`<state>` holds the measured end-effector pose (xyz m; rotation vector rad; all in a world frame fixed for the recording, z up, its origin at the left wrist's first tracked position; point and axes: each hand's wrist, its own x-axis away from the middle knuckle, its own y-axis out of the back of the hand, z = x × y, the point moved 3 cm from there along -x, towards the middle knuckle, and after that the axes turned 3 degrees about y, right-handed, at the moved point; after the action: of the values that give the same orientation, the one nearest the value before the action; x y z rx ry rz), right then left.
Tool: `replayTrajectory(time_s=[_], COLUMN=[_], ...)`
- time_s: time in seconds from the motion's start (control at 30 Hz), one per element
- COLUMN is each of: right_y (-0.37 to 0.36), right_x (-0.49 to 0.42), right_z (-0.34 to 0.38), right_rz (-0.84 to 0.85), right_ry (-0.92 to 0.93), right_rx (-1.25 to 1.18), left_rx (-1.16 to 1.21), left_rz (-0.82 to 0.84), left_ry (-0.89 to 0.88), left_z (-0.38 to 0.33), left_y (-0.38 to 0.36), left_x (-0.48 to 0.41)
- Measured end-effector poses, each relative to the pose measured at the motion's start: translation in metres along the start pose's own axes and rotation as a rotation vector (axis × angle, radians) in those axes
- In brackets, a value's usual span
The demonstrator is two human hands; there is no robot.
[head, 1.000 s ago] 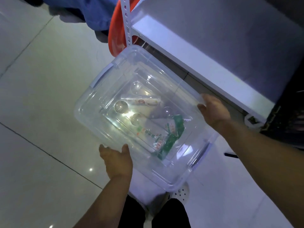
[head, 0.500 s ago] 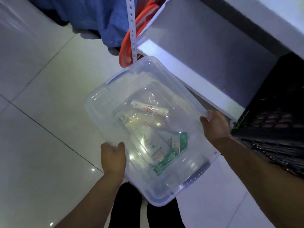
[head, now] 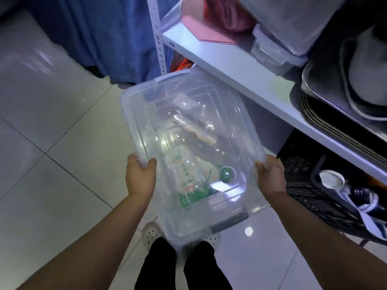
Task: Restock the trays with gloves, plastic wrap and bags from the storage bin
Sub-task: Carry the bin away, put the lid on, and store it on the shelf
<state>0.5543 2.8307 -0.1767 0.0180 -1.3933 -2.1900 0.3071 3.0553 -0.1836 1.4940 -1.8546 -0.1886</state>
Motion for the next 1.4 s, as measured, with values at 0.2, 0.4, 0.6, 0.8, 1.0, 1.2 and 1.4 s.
replayTrajectory(time_s=[0.2, 0.4, 0.6, 0.8, 1.0, 1.2, 1.4], right_y=[0.005, -0.01, -0.02, -0.032, -0.043, -0.045, -0.046], right_x=[-0.01, -0.021, -0.023, -0.025, -0.061, -0.095, -0.068], right_z=[-0.013, -0.02, -0.012, 0.009, 0.047, 0.072, 0.088], right_rz=[-0.089, -0.175, -0.225, -0.254, -0.301, -0.32, -0.286], right_ry=[-0.181, -0.296, -0.33, -0.425, -0.591, -0.702, -0.748], right_rx=[-0.127, -0.15, -0.222, -0.202, -0.22, -0.348, -0.48], left_rx=[-0.012, -0.025, 0.089, 0.052, -0.338, 0.081, 0.312], left_rz=[0.258, 0.387, 0.519, 0.641, 0.567, 0.546, 0.471], left_ry=[-0.081, -0.096, -0.173, -0.169, -0.144, 0.249, 0.219], left_z=[-0.047, -0.068, -0.075, -0.112, -0.091, -0.067, -0.097], left_y=[-0.046, -0.073, -0.061, -0.07, -0.051, -0.048, -0.079], left_x=[-0.038, -0.083, -0.102, -0.124, -0.137, -0.132, -0.138])
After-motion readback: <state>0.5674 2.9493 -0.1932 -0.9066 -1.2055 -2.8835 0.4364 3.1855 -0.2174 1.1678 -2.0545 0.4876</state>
